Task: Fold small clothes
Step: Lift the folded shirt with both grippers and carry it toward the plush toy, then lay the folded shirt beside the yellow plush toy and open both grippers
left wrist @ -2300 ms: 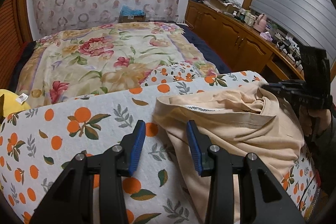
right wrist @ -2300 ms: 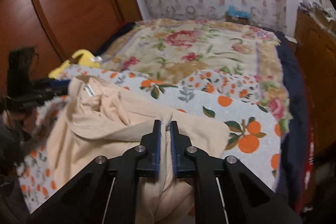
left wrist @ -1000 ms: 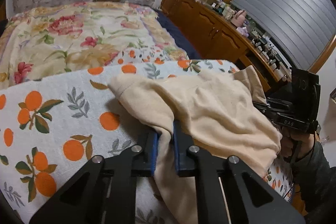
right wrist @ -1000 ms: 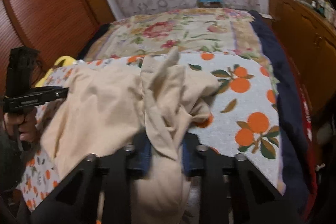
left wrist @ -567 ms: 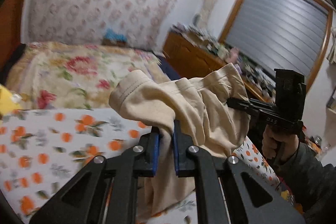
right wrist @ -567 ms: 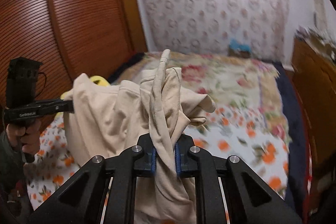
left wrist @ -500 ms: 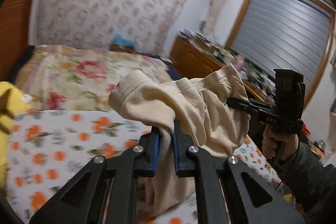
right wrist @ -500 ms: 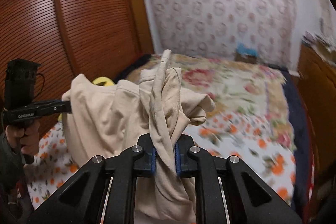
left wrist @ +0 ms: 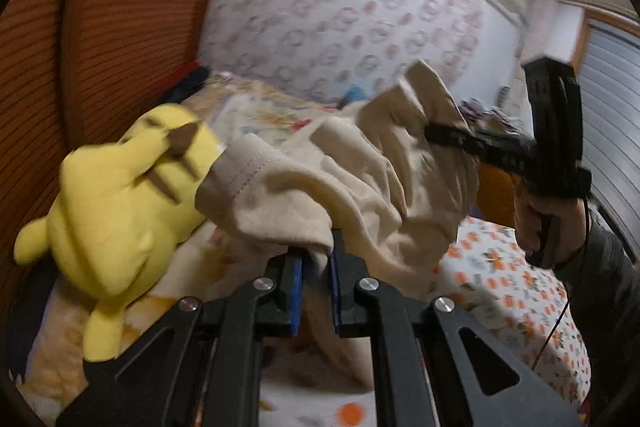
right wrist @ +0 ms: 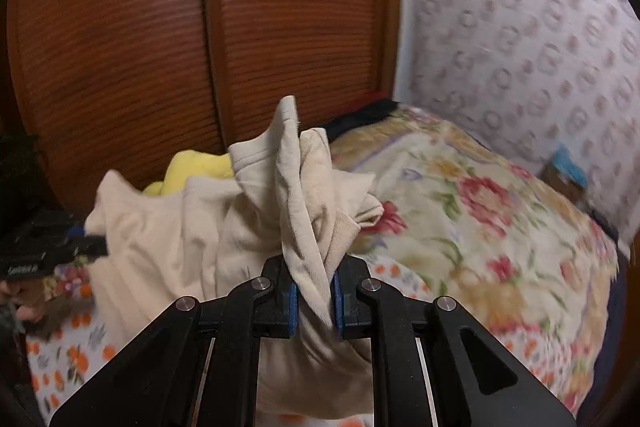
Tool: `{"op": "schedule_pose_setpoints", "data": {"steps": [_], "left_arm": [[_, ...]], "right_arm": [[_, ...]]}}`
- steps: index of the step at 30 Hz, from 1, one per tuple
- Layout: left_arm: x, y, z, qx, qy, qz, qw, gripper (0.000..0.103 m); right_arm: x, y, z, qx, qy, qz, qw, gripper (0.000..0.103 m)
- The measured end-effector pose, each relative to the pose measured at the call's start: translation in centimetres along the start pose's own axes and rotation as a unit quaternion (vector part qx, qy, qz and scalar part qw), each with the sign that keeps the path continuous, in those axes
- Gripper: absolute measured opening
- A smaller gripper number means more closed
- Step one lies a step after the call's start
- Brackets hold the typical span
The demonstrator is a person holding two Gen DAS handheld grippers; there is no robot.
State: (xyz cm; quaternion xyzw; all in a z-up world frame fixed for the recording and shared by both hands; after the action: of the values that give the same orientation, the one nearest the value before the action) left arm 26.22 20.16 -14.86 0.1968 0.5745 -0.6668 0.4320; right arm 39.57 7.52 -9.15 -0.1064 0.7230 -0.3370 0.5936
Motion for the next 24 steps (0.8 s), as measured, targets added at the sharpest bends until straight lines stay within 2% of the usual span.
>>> {"op": "schedule_pose_setpoints", "data": {"steps": [5,9,14,18,21,24], "left_arm": [[1.9,1.3,-3.3,-0.032,-0.024,-0.013,0.9991,0.008],[3.2,1.4,-4.4,-0.051,-0.027,-0.025,0.998,0.008],[4.2,1.9,-5.2,-0.069,-0.029,-0.042,0.9963,0.009],[4.4,1.7,-5.0,-0.074,-0.02,-0.05,0.9958,0.009],[4.3,1.4,-4.9,-0.077,-0.015,-0.054,0.9955,0.009],[4.3,1.2,-4.8,-0.078,-0.008,-0.056,0.9953,0.012]], "right_arm": [[-2.2,7.2,-1.5,-0.008,-0.046,-0.04,0.998,0.01],[-2.5,10.7,-2.0,-0.01,-0.057,-0.06,0.996,0.01],[-2.6,13.1,-0.7,-0.011,-0.019,-0.062,0.998,0.014],[-2.6,13.1,1.0,0.018,0.007,-0.06,0.998,0.037],[-2.6,11.6,2.1,0.039,0.016,-0.056,0.998,0.042],[-1.6,9.3,3.4,0.039,0.045,-0.047,0.997,0.05]]}}
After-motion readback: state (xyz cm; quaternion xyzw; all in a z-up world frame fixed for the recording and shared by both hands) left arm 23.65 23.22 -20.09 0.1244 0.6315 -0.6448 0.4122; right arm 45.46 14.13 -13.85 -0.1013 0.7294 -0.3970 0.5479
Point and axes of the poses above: each gripper's, at about its wrist camera, not at the fingertips, and y roughly the way its jaws point, z to its right, x to its underside, the point moved 10 cm from there along y, roughly the way its jaws point, and after that the axes turned 9 degrees about -x, right-handed, at the moved point
